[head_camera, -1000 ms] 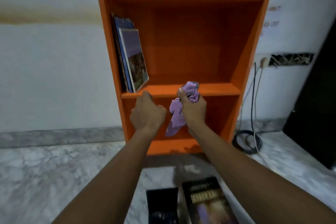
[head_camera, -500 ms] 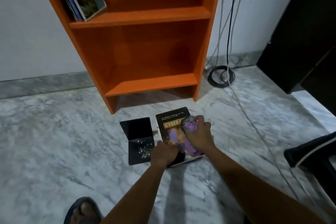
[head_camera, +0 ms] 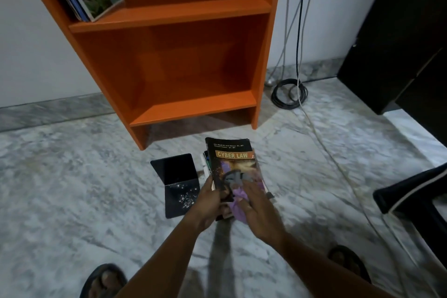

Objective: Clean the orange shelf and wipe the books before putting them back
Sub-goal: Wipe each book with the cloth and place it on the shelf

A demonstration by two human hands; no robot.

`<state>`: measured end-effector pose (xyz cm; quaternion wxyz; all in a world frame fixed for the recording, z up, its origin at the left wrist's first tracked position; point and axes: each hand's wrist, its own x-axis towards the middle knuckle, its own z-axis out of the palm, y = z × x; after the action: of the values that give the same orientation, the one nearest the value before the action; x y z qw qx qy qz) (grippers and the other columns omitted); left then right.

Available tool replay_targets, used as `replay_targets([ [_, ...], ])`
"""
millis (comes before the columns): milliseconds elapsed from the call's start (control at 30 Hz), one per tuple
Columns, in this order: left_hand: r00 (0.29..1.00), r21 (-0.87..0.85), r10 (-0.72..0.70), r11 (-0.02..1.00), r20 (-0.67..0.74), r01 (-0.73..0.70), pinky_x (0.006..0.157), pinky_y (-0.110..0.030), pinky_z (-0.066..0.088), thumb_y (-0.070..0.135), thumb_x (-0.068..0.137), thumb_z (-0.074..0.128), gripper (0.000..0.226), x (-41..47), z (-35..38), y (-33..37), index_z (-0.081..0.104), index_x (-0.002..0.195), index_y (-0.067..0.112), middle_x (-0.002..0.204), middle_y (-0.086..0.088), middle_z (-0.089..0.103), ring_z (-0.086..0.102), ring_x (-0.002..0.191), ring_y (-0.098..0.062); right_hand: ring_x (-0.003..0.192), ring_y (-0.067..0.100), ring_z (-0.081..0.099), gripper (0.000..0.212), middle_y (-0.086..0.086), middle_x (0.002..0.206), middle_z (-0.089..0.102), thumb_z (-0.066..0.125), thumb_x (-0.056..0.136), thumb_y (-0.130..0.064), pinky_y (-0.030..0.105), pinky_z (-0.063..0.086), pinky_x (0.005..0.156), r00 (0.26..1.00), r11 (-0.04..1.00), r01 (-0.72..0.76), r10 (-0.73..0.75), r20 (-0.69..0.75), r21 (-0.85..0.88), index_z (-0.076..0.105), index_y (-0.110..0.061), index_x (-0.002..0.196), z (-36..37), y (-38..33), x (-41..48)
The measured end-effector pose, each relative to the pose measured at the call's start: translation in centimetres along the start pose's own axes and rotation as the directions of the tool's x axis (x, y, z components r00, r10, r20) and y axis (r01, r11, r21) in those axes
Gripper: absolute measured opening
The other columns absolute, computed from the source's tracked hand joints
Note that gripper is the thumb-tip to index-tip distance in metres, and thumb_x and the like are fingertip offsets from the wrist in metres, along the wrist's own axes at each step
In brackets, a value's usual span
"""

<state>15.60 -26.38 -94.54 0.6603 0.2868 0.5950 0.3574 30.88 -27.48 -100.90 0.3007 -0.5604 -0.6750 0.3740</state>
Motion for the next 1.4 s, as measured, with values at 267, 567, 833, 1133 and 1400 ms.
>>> replay_targets([
  [267,0.983,0.041,0.111,0.992,0.143,-0.118,0.086,-0.056,0.059,-0.016,0.097,0.041,0.063,-3.1,-2.0,3.6,0.058,0.133,0.033,0.113,-0.014,0.075,0.072,0.100,-0.039,0.151,0.020,0.023,0.054,-0.002,0.163,0.031,0.040,0.097,-0.034,0.043,0.025,0.117,0.994,0.993,0.108,-0.108,-0.016,-0.039,0.042,-0.038,0.151,-0.6,-7.2,5.4],
  [567,0.942,-0.026,0.215,0.976,0.258,-0.216,0.097,-0.067,0.047,-0.017,0.093,0.049,0.069,-6.9,-2.4,6.5,0.058,0.134,0.038,0.118,-0.017,0.072,0.069,0.109,-0.042,0.108,0.024,0.063,0.050,0.003,0.124,0.064,0.035,0.090,-0.047,0.039,0.052,0.091,0.901,0.960,-0.219,0.267,-0.342,0.173,0.061,-0.033,0.131,-4.5,-7.9,11.1],
  [833,0.948,-0.112,0.225,0.972,0.224,-0.204,0.089,-0.065,0.053,-0.018,0.094,0.045,0.069,-6.6,-2.5,7.7,0.054,0.135,0.037,0.122,-0.016,0.072,0.069,0.109,-0.042,0.108,0.031,0.059,0.028,0.012,0.125,0.061,0.050,0.101,-0.028,0.039,0.048,0.094,0.745,0.881,-0.426,0.471,-0.473,0.207,0.065,-0.013,0.119,-6.2,-6.4,8.5],
  [1133,0.935,-0.006,0.246,0.968,0.256,-0.253,0.089,-0.060,0.056,-0.016,0.096,0.042,0.067,-6.4,-0.7,9.2,0.055,0.129,0.041,0.120,-0.017,0.072,0.071,0.102,-0.045,0.130,0.004,0.051,0.044,-0.013,0.142,0.053,0.041,0.101,-0.035,0.037,0.048,0.106,0.970,0.965,0.165,-0.122,-0.211,0.204,0.049,-0.031,0.144,-4.2,-13.9,6.9],
  [1400,0.948,-0.128,0.307,0.947,0.087,-0.295,0.071,-0.045,0.063,-0.014,0.095,0.043,0.069,-6.6,-2.6,11.3,0.047,0.145,0.033,0.115,-0.024,0.071,0.068,0.096,-0.044,0.118,0.005,0.056,0.031,-0.013,0.123,0.060,0.047,0.099,-0.032,0.036,0.050,0.096,0.925,0.935,0.319,-0.272,-0.264,0.156,0.058,-0.039,0.127,-1.4,-10.6,2.4],
])
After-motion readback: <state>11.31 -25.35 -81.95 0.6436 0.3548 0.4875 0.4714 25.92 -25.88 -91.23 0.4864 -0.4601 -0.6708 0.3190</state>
